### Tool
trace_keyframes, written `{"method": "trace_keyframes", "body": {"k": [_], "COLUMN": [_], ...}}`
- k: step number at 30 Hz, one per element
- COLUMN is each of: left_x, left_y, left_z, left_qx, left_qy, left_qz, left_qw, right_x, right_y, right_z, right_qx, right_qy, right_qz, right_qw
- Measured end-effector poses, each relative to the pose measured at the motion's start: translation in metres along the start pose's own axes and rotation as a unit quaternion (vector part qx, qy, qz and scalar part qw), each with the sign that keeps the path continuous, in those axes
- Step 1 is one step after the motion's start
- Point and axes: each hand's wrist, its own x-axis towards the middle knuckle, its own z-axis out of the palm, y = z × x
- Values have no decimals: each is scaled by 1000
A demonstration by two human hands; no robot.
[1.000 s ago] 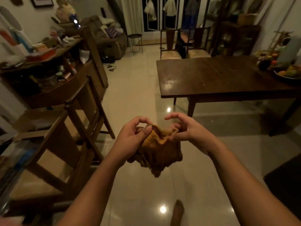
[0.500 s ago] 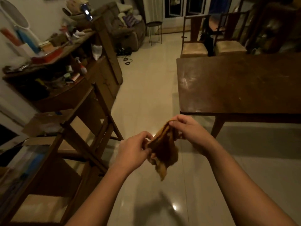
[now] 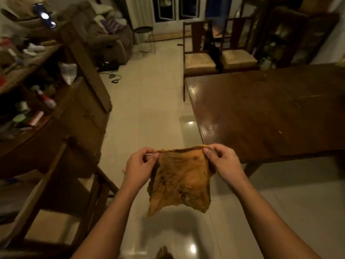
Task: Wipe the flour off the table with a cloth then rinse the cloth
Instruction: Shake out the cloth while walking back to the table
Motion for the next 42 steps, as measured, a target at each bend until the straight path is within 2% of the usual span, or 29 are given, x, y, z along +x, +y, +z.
{"method": "trace_keyframes", "body": {"k": [3,7,10,13,15,17,18,19,22,25,28,31,32,34,36,37,39,40,42], "left_x": [65,145,203,254,283,306,319,332,382,424,438,433,431,433,441,446,462,471,490], "left_y": [16,55,82,97,106,116,122,127,141,153,156,150,147,135,114,104,87,83,82], "left_z": [-1,9,32,72,106,141,156,170,209,256,305,338,345,351,350,346,342,341,345], "left_qx": [-16,21,57,155,286,406,435,442,447,481,485,451,456,501,547,555,522,497,466], "left_qy": [-39,-94,-243,-443,-540,-583,-592,-601,-606,-575,-465,-404,-404,-428,-454,-464,-482,-485,-491], "left_qz": [24,69,98,113,147,177,179,176,199,250,356,393,391,386,390,386,388,401,436], "left_qw": [999,993,963,876,778,681,654,642,627,613,649,692,690,646,586,572,587,597,593], "right_x": [31,58,82,116,143,168,179,188,208,220,224,225,225,226,230,233,241,245,251], "right_y": [8,40,68,96,115,134,142,148,163,174,186,192,192,191,191,191,192,193,193], "right_z": [8,22,26,26,24,22,21,21,16,2,-18,-34,-35,-31,-17,-8,10,17,25], "right_qx": [25,75,123,150,153,150,142,133,117,74,34,-58,-107,-201,-281,-305,-316,-315,-307], "right_qy": [61,147,203,232,234,239,244,255,281,259,258,297,319,345,315,294,246,222,195], "right_qz": [20,78,124,162,194,217,229,238,255,277,317,374,385,370,336,319,302,314,367], "right_qw": [998,983,963,947,940,935,931,928,918,922,912,876,859,839,842,848,865,868,856]}}
